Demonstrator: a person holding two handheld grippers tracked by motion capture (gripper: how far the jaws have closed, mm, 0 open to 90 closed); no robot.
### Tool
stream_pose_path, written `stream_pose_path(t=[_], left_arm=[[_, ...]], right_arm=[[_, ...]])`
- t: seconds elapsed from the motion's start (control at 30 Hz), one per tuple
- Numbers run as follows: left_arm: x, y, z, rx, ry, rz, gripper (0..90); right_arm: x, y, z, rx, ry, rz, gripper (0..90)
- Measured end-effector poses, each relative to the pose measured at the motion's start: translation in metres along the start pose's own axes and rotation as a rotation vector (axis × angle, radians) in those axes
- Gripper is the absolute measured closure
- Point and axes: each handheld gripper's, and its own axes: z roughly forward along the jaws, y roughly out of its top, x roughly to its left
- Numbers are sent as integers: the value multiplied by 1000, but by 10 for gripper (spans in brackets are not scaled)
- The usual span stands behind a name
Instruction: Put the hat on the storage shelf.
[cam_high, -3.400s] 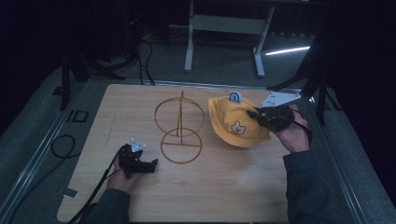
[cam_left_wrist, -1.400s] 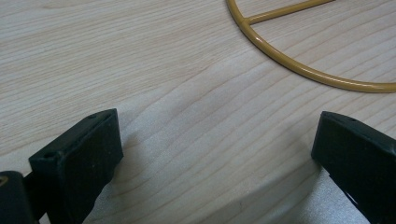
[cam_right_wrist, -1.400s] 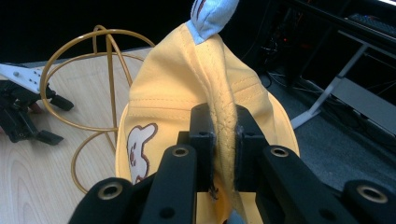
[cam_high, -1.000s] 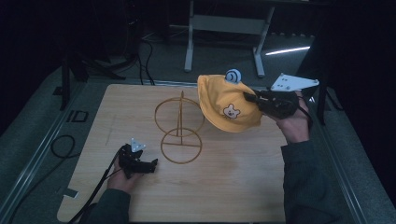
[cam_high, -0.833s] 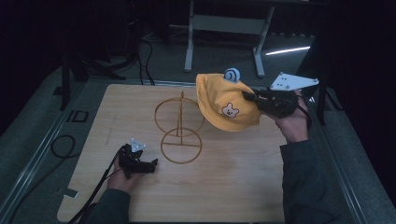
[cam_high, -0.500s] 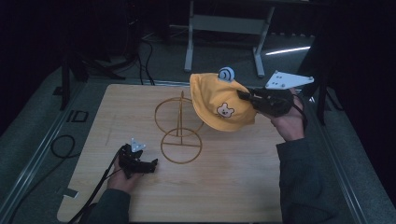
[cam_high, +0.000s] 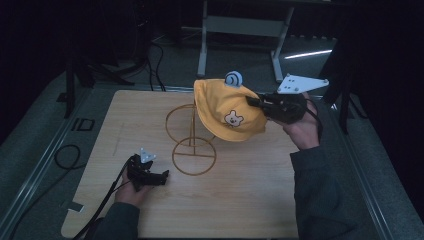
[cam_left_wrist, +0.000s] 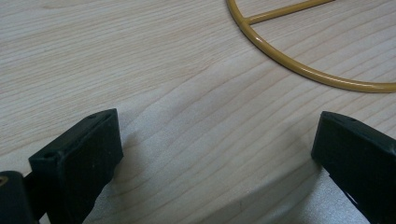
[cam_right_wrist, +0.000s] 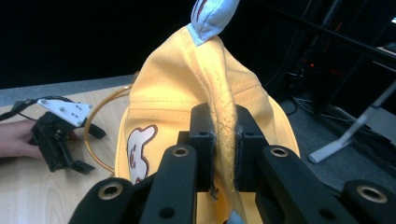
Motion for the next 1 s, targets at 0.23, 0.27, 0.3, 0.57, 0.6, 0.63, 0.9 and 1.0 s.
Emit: stream_pose_path(t=[0.23,0.27,0.3,0.57,0.6,0.63,0.9,1.0], left_arm=[[0,0,0,0,0,0,20],[0,0,0,0,-1,0,19],[0,0,0,0,-1,0,19],[0,0,0,0,-1,0,19],[0,0,0,0,-1,0,19],[0,0,0,0,-1,0,19],[0,0,0,0,-1,1,19],[0,0,0,-2,0,-1,19]], right_arm=[[3,6,7,-4,19,-2,813],[3,7,6,-7,20,-1,813],[3,7,6,-7,20,-1,813],[4,12,1,-31,24,-4,813],[4,13,2,-34,27,-5,813],[4,13,2,-34,27,-5,813],[11,23,15,-25,48,-28,811],[14,30,27,-11,58,-35,809]])
